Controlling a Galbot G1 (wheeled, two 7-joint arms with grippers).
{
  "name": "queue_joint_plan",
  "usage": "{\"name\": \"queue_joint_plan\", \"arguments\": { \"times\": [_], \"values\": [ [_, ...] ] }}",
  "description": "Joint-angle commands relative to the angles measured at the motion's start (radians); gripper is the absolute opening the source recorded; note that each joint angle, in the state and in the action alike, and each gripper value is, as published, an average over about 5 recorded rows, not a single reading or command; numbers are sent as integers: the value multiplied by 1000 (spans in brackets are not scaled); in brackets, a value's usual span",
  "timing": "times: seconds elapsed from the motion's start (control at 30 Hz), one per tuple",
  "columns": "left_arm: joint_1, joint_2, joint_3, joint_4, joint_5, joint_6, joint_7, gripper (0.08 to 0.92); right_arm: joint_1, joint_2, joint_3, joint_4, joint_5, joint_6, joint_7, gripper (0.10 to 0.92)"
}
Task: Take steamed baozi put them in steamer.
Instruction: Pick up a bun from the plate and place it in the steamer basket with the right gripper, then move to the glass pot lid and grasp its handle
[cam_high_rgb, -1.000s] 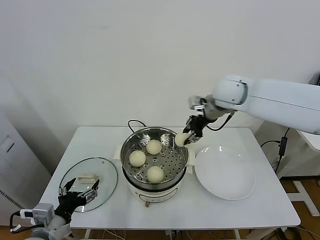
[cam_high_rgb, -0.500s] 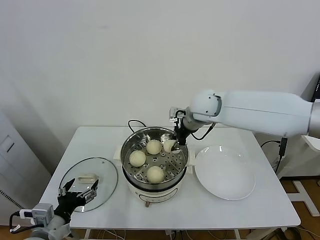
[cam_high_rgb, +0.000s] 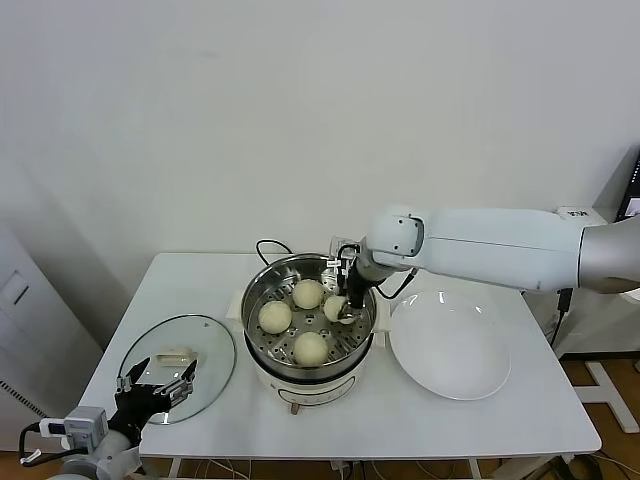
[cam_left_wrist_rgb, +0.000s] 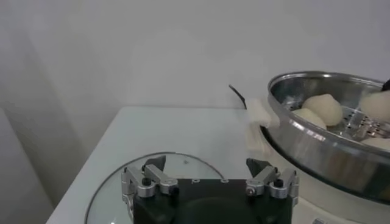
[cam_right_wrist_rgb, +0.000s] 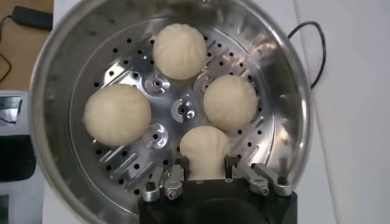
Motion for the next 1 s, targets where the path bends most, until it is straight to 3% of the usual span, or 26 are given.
{"name": "queue_joint_plan", "arguments": {
  "times": [0.03,0.47,0.7,1.0],
  "values": [
    [-2,-1,2,2,0,0,1,823,-36,11,5,-11,-3,-11,20,463],
    [10,-11,-5,-2,1,-3,1,823,-28,-77,141,-26,25,16,-66,804],
    [7,-19,-10,-6,2,-3,1,823,-119,-276,380,-19,52,106,-103,823],
    [-13,-10,-20,2,-17,-2,3,823,-626,-475,925,7,66,340,185,823]
  ]
}}
